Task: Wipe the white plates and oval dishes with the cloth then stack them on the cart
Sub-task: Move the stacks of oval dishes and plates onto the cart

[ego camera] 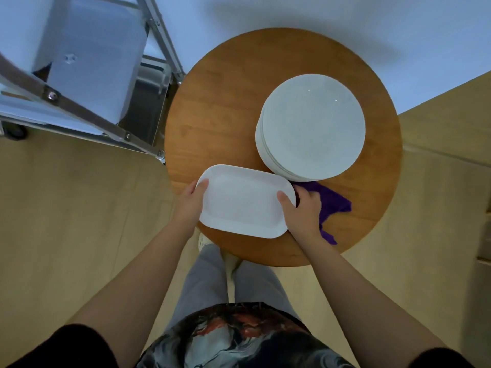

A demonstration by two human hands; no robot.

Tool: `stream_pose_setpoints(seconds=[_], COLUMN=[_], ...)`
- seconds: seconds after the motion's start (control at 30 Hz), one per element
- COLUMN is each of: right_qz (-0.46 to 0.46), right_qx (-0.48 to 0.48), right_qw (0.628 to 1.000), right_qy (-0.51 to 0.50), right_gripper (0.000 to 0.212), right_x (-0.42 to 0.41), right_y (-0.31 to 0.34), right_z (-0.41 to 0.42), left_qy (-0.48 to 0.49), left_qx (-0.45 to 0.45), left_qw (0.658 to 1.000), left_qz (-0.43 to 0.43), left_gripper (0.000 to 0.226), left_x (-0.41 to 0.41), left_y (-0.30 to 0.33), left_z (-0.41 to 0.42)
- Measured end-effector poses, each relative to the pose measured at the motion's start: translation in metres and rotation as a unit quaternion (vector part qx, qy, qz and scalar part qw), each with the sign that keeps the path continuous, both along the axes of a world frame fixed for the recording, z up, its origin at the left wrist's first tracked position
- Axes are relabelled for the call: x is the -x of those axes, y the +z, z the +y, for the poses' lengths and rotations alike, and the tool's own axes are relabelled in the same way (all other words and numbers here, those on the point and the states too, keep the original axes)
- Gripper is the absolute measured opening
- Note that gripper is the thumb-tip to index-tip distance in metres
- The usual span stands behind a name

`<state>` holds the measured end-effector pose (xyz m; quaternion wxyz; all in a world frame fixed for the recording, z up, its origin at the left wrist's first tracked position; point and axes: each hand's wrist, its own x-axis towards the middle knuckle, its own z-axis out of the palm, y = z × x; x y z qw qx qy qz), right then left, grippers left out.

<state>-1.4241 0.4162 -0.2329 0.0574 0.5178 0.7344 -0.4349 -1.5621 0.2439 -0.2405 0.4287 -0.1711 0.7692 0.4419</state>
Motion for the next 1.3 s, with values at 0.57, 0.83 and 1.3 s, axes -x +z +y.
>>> stream_pose_setpoints(seconds=[0.57, 0.83, 1.3], right_qz=[0.009, -0.026, 0.027], right_qx=[0.241, 0.192, 0.291], right_qw=[0.96, 0.976, 0.953], right_qy=[-0.144, -0.101, 0.084], right_gripper=[0.041, 0.028, 0.029], right_x=[0.025, 0.035, 0.114], right_y=[-0.002, 0.004, 0.109], right_z=[0.018, -0.002, -0.082], left_qy=[0.085, 0.134, 0.321], left_qx=[-0.077, -0.057, -0.071], left_qw=[0.992, 0.987, 0.944], left_qz=[-0.058, -0.069, -0.017], left_gripper=[0.036, 0.051, 0.065], left_x=[-0.004, -0.007, 0.024], left_y=[-0.009, -0.008, 0.088], left_z=[-0.004, -0.002, -0.127])
